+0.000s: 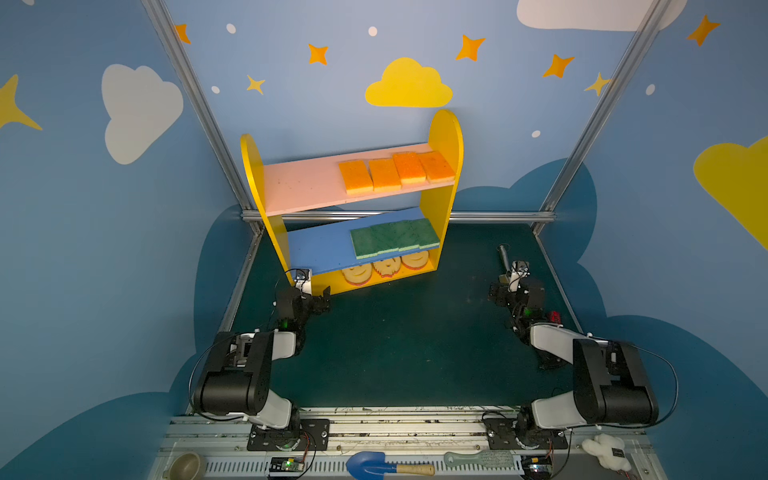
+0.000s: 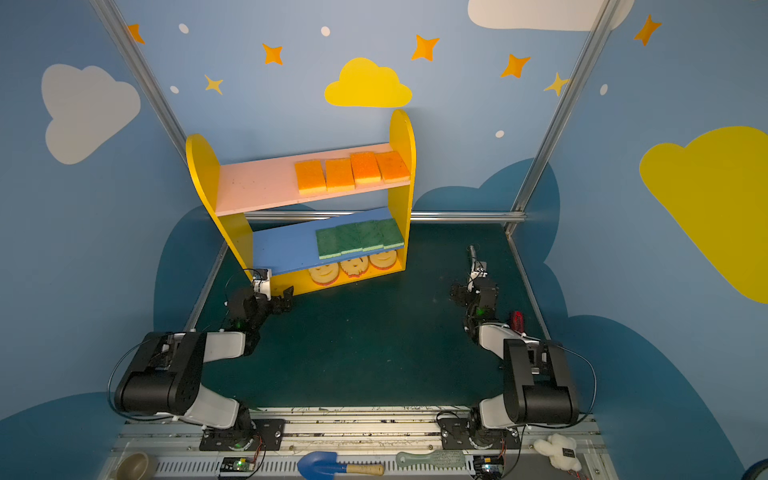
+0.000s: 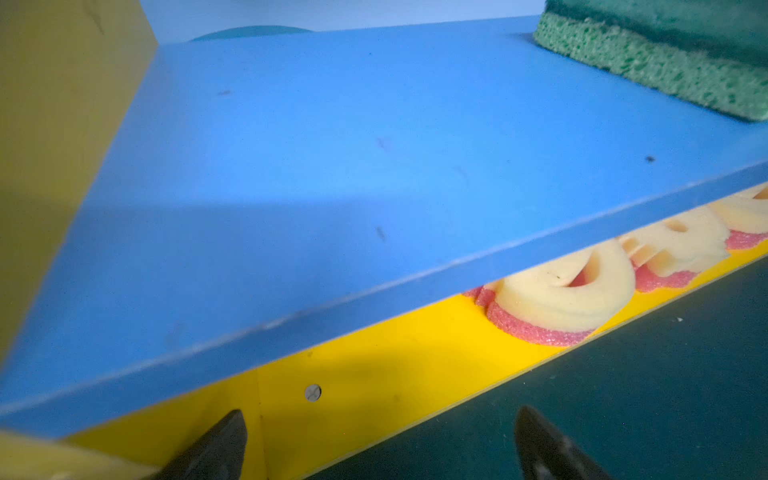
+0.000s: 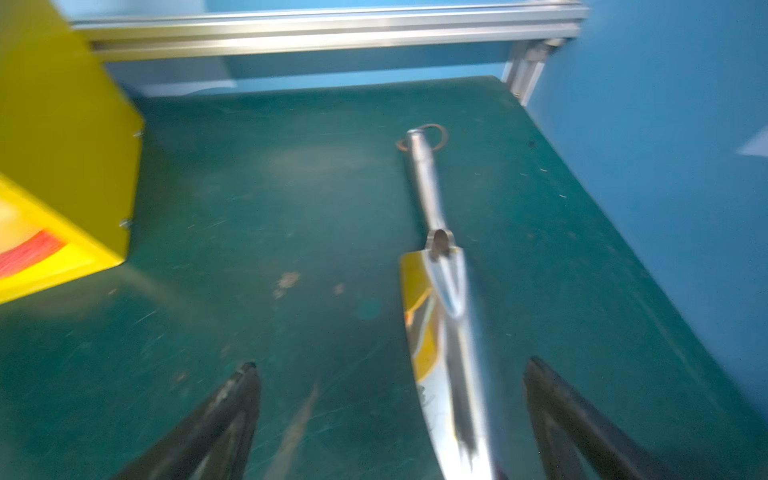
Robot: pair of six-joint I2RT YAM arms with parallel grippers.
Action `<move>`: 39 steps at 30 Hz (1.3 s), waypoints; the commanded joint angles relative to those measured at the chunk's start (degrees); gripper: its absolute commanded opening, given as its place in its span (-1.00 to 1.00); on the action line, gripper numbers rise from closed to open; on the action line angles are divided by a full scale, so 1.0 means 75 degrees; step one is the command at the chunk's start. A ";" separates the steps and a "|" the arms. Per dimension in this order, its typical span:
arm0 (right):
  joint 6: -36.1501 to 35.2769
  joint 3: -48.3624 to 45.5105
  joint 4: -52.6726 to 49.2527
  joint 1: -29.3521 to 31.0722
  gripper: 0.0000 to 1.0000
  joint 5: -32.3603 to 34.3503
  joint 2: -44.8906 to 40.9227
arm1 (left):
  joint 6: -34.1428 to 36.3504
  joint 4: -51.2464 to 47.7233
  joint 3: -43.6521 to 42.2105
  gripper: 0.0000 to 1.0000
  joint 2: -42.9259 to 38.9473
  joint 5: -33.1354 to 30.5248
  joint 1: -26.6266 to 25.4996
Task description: Place and organize the cleaning sponges onto the shelf
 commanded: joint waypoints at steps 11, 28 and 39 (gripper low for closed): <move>0.0155 -0.0056 -0.0649 0.0184 0.94 -0.0303 -0.0016 | -0.0048 -0.0233 0.0018 1.00 -0.0001 -0.0042 0.0051; 0.0142 -0.0052 -0.0640 0.0187 0.94 -0.0289 -0.0018 | 0.0008 -0.0142 -0.0039 0.99 -0.0007 -0.0206 -0.0028; 0.0149 -0.0065 -0.0645 0.0183 0.94 -0.0289 -0.0019 | 0.0020 -0.0095 -0.0064 1.00 -0.0020 -0.0312 -0.0080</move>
